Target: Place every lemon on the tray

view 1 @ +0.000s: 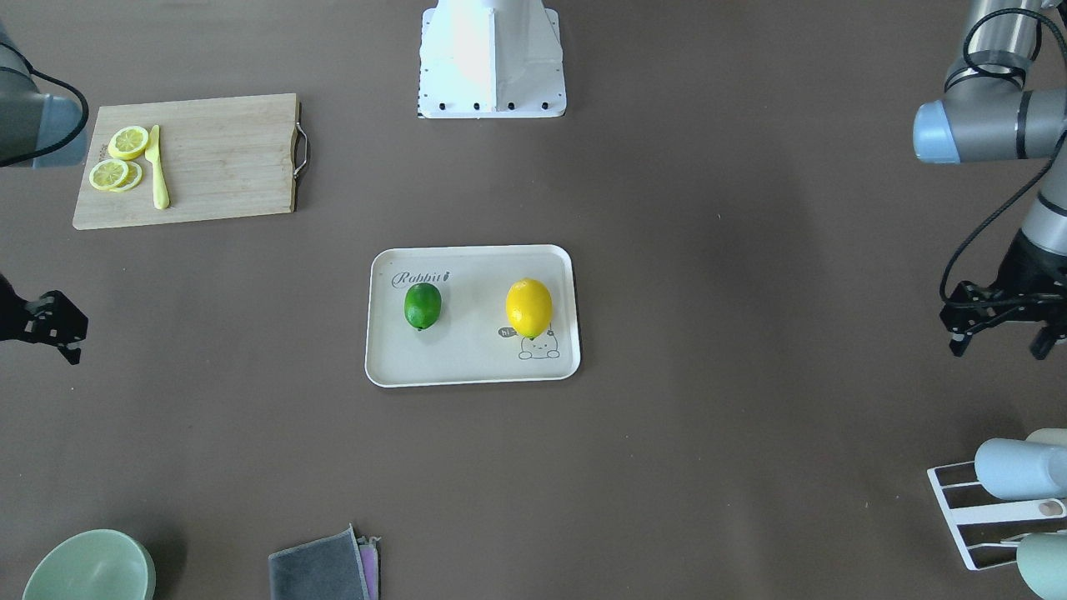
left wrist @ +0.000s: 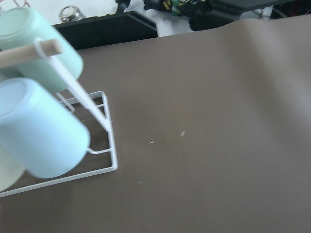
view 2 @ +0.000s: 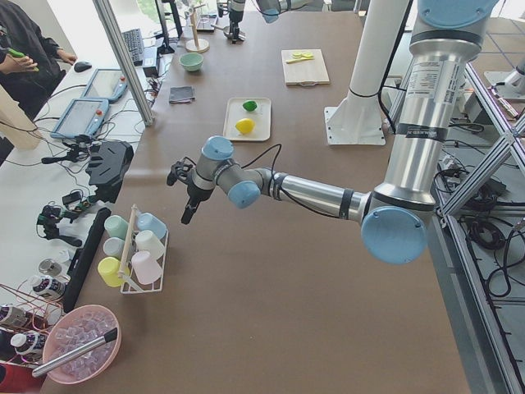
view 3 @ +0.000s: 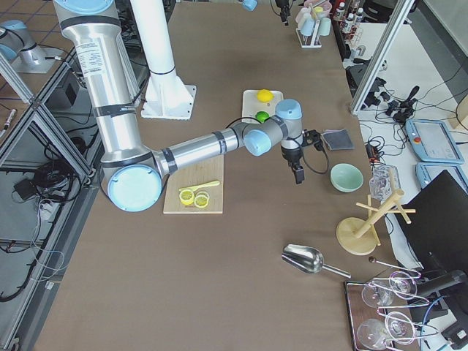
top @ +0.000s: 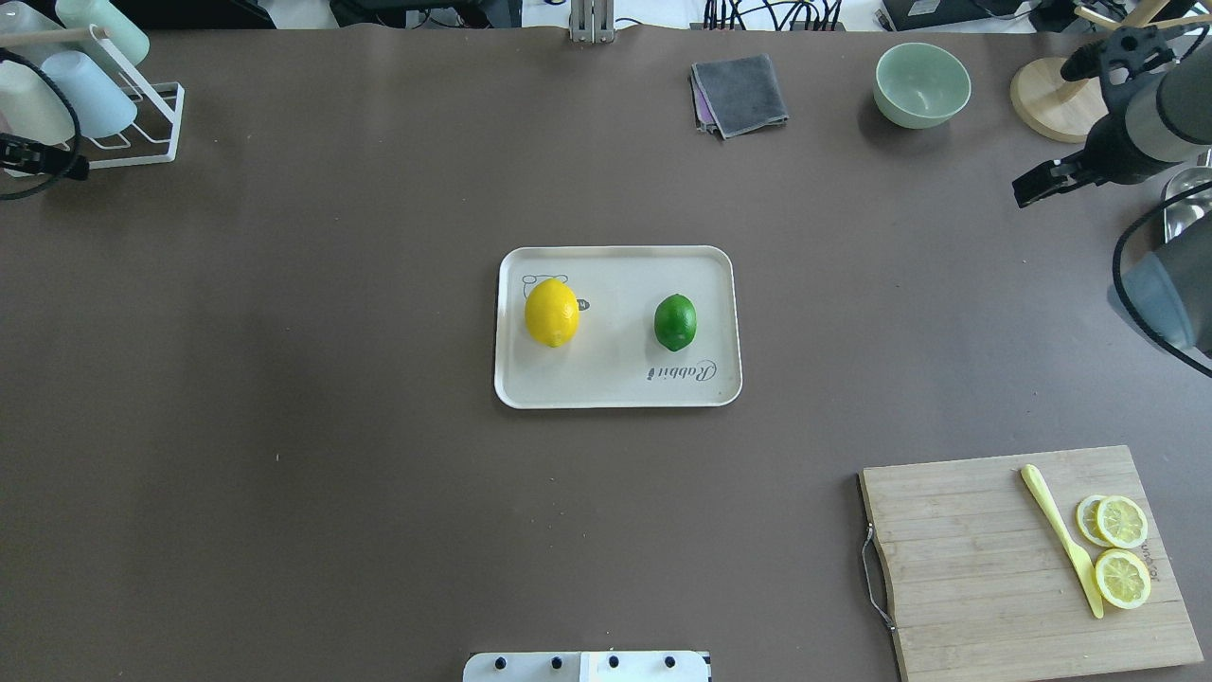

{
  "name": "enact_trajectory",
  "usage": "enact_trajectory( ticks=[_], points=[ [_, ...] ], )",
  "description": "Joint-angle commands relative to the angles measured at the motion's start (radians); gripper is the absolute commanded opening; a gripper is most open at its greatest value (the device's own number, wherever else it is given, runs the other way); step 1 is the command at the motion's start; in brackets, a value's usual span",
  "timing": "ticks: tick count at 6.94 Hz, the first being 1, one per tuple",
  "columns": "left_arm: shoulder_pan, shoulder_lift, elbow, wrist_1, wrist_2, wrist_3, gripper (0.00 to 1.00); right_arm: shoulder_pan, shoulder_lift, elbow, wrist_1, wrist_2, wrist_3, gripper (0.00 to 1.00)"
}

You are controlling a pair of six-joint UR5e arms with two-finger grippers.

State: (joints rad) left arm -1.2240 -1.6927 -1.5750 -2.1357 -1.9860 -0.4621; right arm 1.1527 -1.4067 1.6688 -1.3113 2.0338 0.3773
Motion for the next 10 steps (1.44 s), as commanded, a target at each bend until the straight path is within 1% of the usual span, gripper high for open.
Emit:
enact_trajectory(
  ticks=[1,2,3,4,5,6,7,8,10],
  points=[
    [-0.176,0.057,0.007,0.073,-0.184,0.223,0.98,0.143,-0.125,-0.006,-0.005,0.160,-0.101,1.00],
    [-0.230,0.083,0.006,0.139,-0.192,0.350,0.98,0.222,-0.177,-0.009,-0.005,0.272,-0.104,1.00],
    [-0.265,0.087,0.006,0.175,-0.218,0.367,0.98,0.278,-0.222,-0.026,0.004,0.316,-0.107,1.00],
    [-0.284,0.085,0.021,0.228,-0.243,0.367,0.98,0.321,-0.262,-0.027,0.000,0.318,-0.174,1.00],
    [-0.284,0.078,0.041,0.237,-0.243,0.364,0.98,0.359,-0.280,-0.049,-0.006,0.325,-0.269,1.00],
    [-0.307,0.077,0.038,0.243,-0.258,0.364,0.98,0.361,-0.279,-0.079,-0.003,0.356,-0.297,1.00],
    [-0.324,0.076,0.030,0.266,-0.301,0.362,0.98,0.361,-0.276,-0.089,-0.003,0.358,-0.298,1.00],
    [-0.324,0.082,0.030,0.267,-0.301,0.362,0.98,0.361,-0.281,-0.102,0.001,0.358,-0.298,1.00],
    [-0.327,0.077,0.029,0.272,-0.301,0.361,0.98,0.369,-0.272,-0.081,-0.008,0.362,-0.296,1.00]
  ],
)
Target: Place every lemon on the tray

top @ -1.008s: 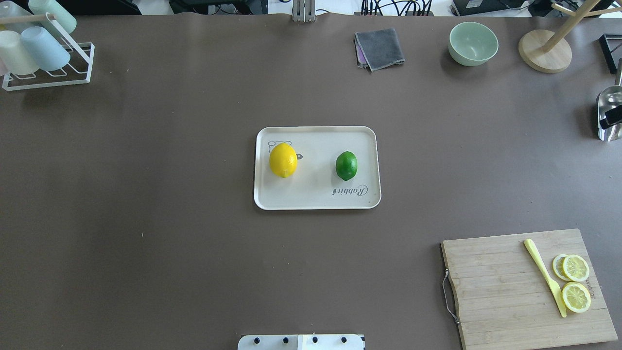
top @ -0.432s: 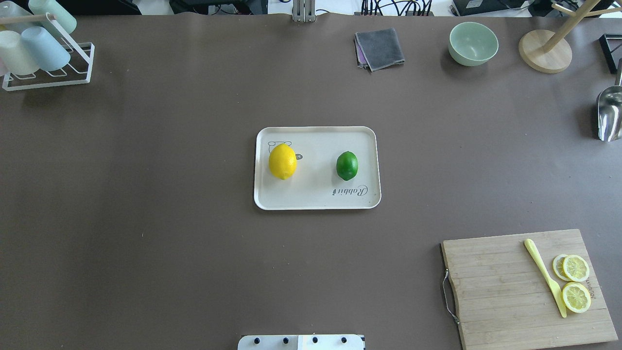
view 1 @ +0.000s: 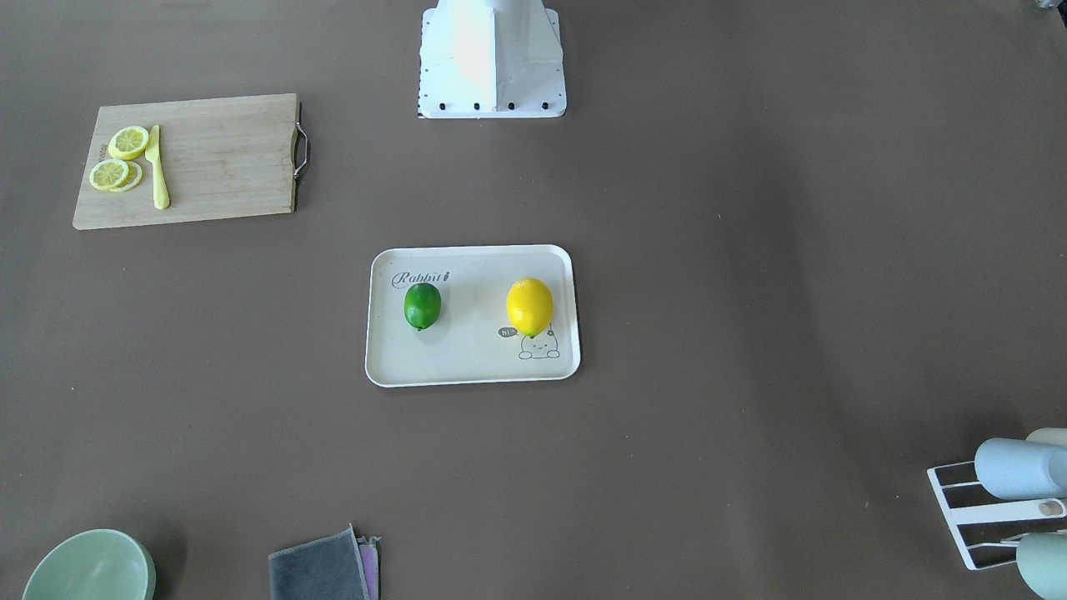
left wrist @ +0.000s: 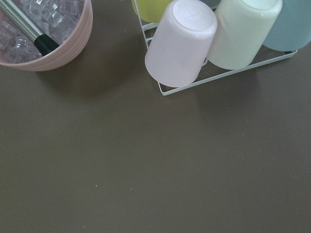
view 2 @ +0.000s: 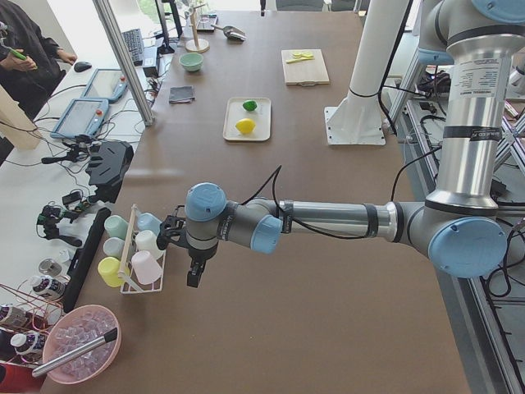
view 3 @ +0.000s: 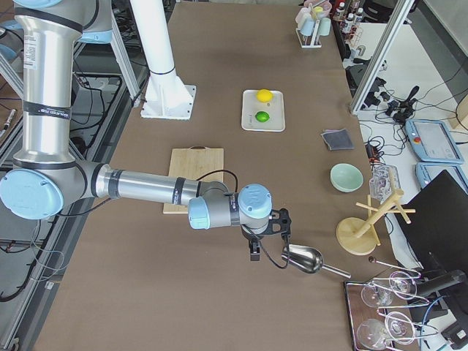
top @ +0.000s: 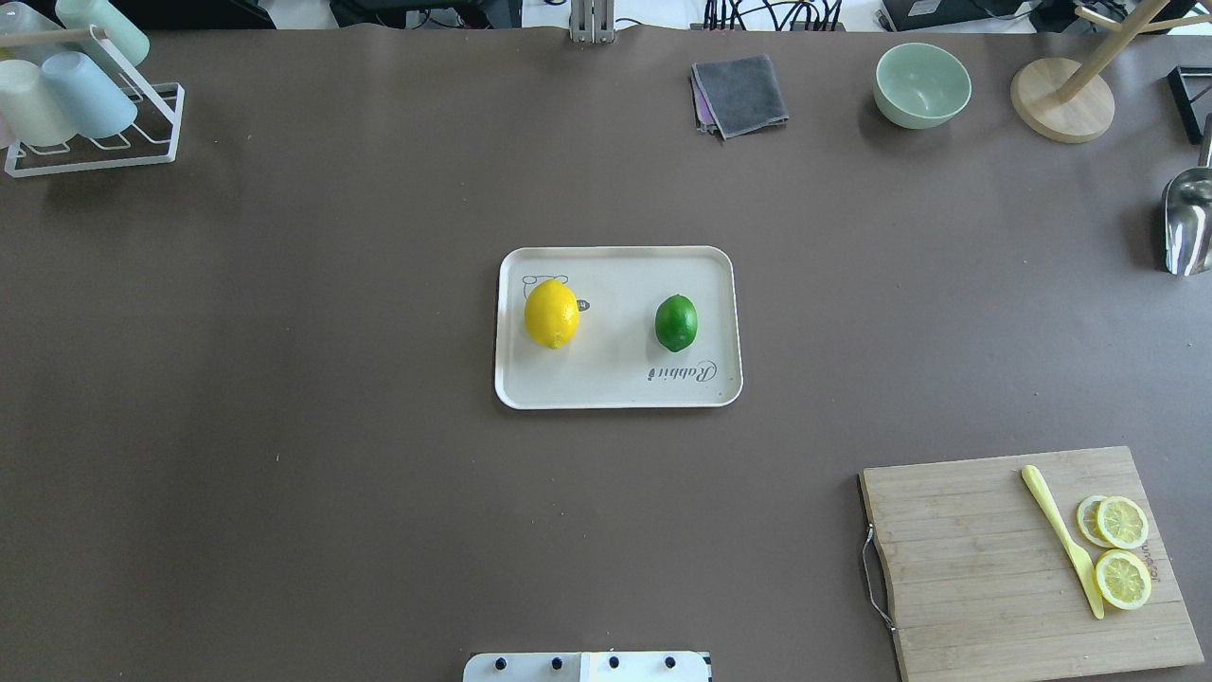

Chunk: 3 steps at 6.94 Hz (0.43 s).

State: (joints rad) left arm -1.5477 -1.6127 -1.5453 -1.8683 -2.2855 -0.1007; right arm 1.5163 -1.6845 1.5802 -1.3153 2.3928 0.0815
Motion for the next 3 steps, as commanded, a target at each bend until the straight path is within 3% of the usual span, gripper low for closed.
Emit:
enact_trajectory(
  ticks=[1,3],
  points=[
    [-0.008,-0.004,-0.009,0.024,-0.003,-0.001,0.98,0.011,0.009,0.021,-0.027,0.017,0.000,1.00],
    [-0.009,0.007,-0.070,0.098,-0.003,-0.001,0.98,0.030,0.011,0.119,-0.173,0.017,-0.002,1.00]
  ],
)
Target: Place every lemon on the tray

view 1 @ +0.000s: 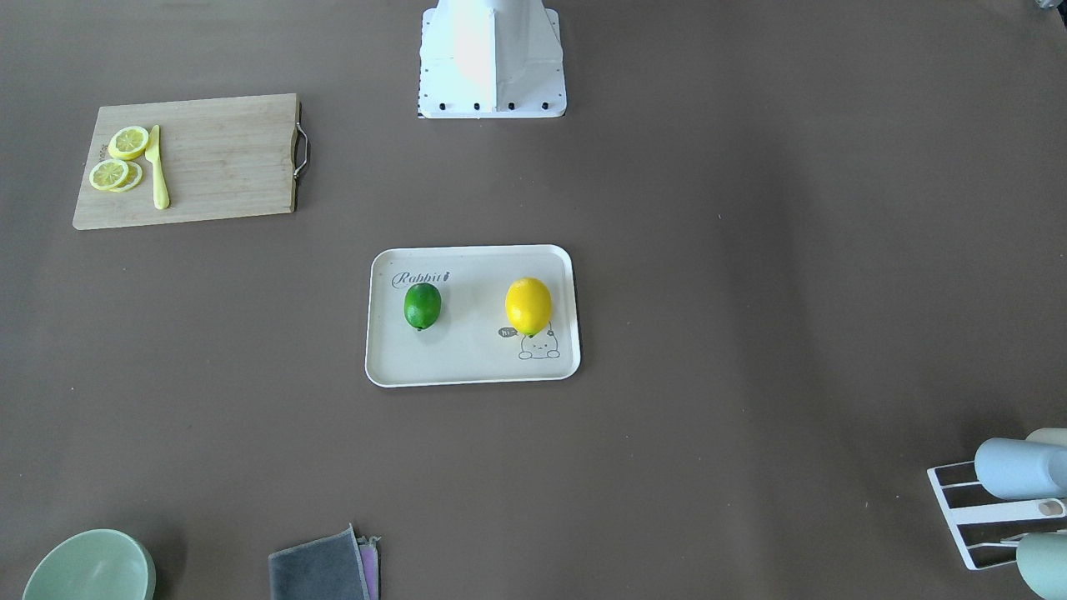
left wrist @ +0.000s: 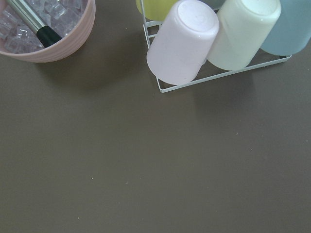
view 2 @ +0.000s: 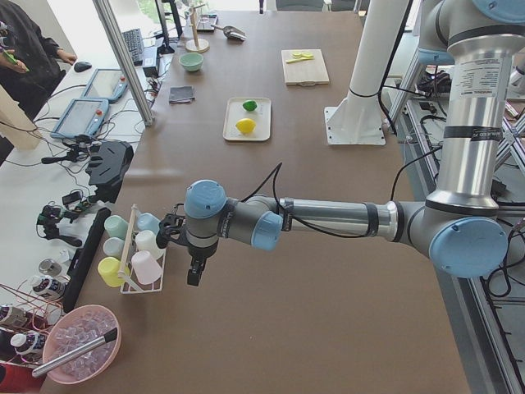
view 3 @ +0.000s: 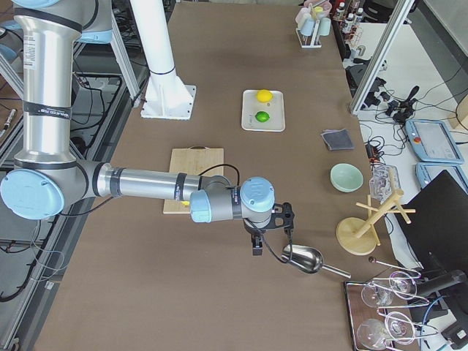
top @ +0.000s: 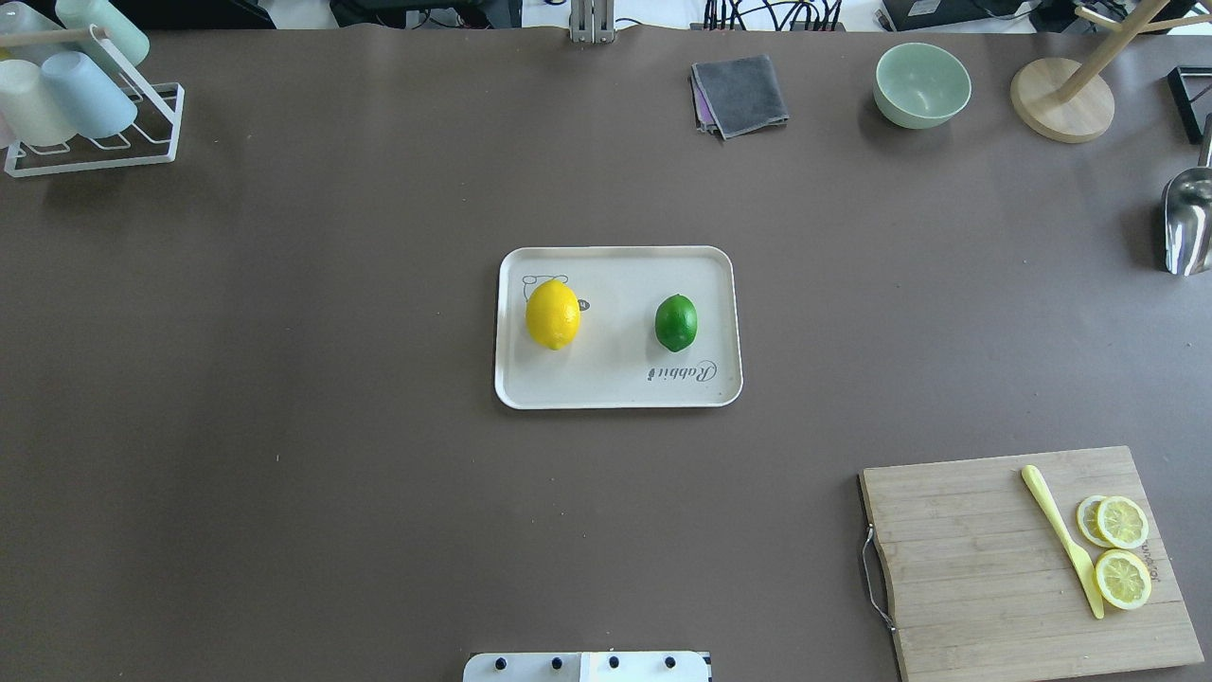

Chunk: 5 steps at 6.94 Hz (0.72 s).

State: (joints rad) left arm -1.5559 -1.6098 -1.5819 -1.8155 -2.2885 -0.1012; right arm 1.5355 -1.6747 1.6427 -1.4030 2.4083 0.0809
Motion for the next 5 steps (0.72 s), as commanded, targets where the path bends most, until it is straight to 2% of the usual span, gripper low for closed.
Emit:
enact_trajectory(
  ticks=[1,5],
  points=[
    [0.000,0.008,-0.041,0.051,0.000,0.000,0.98,0.014,-0.006,0.074,-0.114,0.000,-0.003,1.00],
    [0.002,0.008,-0.027,0.051,0.003,-0.005,0.98,0.014,0.006,0.062,-0.114,-0.014,-0.009,1.00]
  ],
)
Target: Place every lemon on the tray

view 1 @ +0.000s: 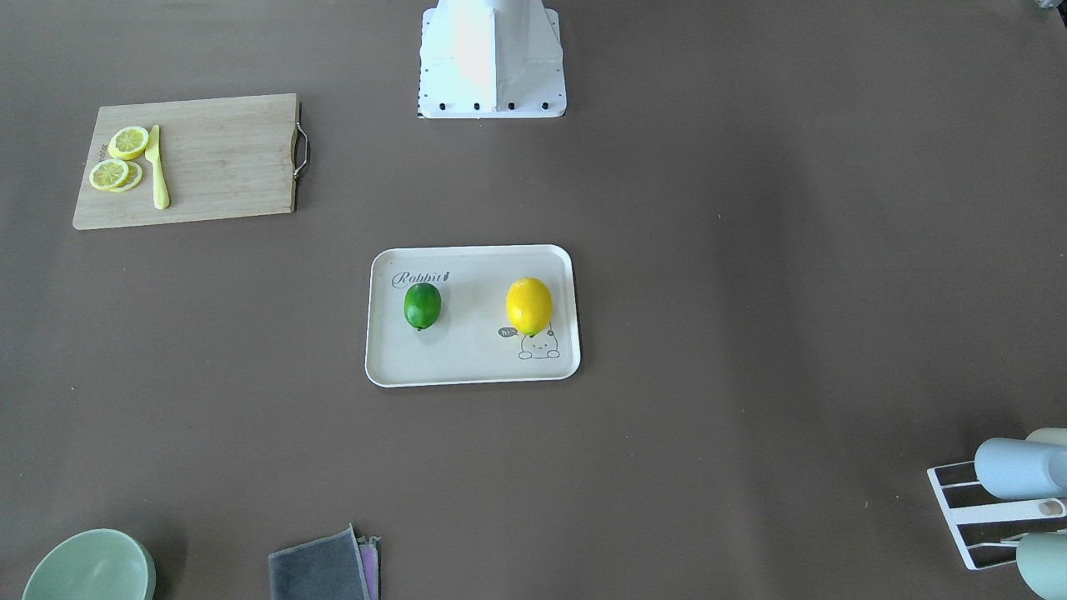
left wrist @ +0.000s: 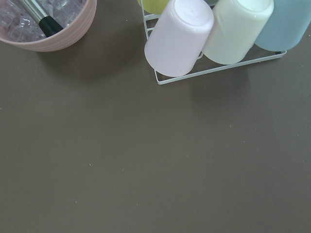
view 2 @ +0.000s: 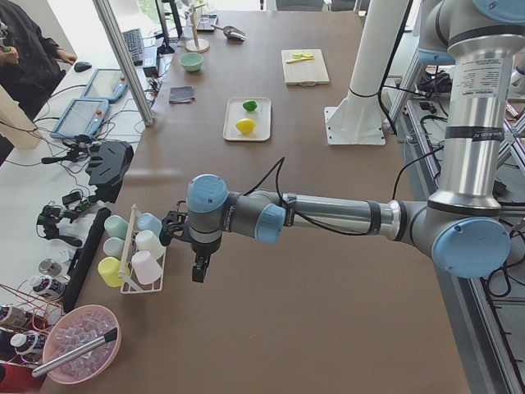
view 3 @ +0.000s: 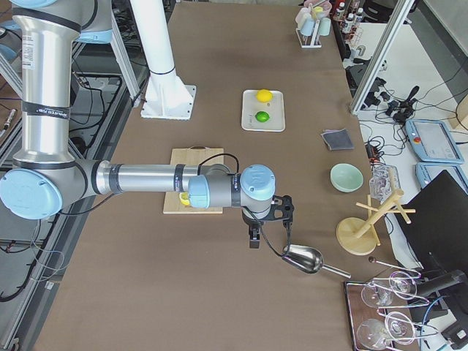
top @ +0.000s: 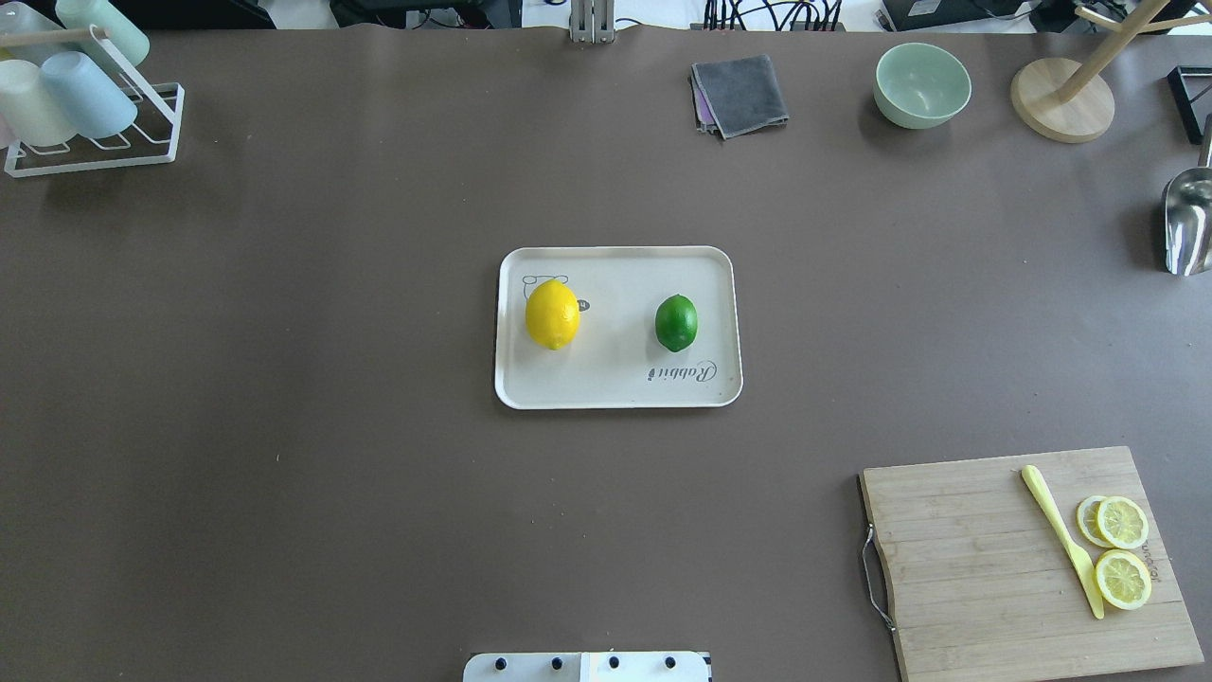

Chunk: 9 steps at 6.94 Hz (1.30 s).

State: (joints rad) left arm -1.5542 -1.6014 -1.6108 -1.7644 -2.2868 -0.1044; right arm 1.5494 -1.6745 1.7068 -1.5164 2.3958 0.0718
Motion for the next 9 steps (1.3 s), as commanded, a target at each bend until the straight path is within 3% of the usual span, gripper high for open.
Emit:
enact_trajectory(
  ticks=[1,9],
  points=[
    [0.000,-0.005,0.009,0.000,0.003,-0.001,0.98,0.000,0.006,-0.002,0.001,-0.001,0.000,1.00],
    [0.000,-0.002,0.023,-0.009,0.004,-0.001,0.98,0.000,-0.001,-0.001,0.009,-0.001,0.002,1.00]
  ],
)
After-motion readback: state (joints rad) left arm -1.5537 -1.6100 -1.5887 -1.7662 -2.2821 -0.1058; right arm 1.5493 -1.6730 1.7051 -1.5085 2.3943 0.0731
